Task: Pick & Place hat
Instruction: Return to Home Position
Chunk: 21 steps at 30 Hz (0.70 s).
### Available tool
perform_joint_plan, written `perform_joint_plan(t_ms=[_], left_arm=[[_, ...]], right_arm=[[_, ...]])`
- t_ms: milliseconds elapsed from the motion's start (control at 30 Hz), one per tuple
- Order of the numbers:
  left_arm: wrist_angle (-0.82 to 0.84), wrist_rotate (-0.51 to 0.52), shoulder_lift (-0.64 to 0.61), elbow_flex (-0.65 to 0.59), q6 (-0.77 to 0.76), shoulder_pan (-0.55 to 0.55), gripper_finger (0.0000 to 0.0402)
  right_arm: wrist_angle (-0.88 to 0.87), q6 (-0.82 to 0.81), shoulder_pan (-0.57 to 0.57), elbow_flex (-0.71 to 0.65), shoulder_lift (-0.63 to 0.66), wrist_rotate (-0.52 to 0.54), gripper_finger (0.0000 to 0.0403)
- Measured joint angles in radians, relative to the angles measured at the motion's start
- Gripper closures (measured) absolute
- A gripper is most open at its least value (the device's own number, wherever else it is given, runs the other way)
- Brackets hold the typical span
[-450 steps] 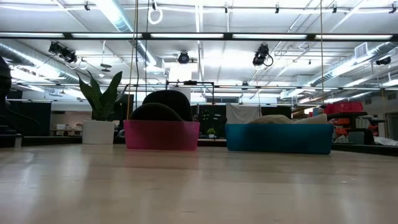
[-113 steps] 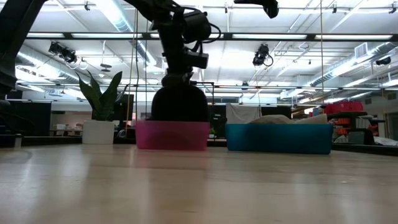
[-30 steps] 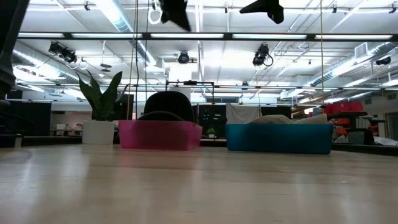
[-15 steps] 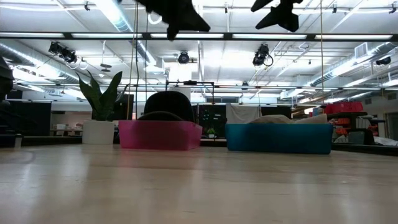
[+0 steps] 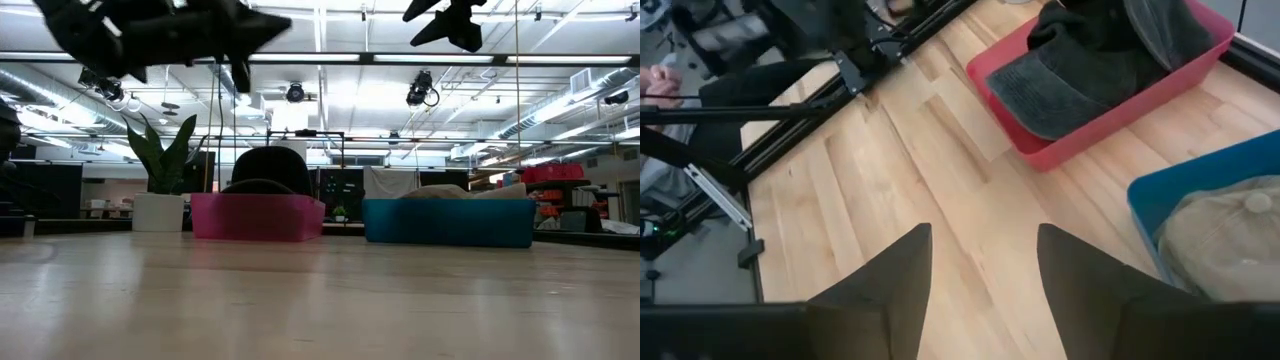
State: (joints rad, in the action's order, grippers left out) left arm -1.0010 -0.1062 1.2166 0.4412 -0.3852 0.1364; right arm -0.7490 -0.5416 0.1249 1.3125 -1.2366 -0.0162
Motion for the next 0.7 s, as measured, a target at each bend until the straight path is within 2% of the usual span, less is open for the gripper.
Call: perform_joint_plan(t_ms=[300, 700], left_arm=[[0.007, 0.000, -0.331, -0.123, 0.076, 0.005, 0.0399], [0.011, 0.017, -0.594, -0.330, 0.029, 0.024, 0.0399]], right_arm=[[0.002, -0.047, 0.000, 0.000, 0.000, 0.001, 0.0218], [0.008, -0.063, 0.000, 0.000, 0.000, 0.034, 0.0219]])
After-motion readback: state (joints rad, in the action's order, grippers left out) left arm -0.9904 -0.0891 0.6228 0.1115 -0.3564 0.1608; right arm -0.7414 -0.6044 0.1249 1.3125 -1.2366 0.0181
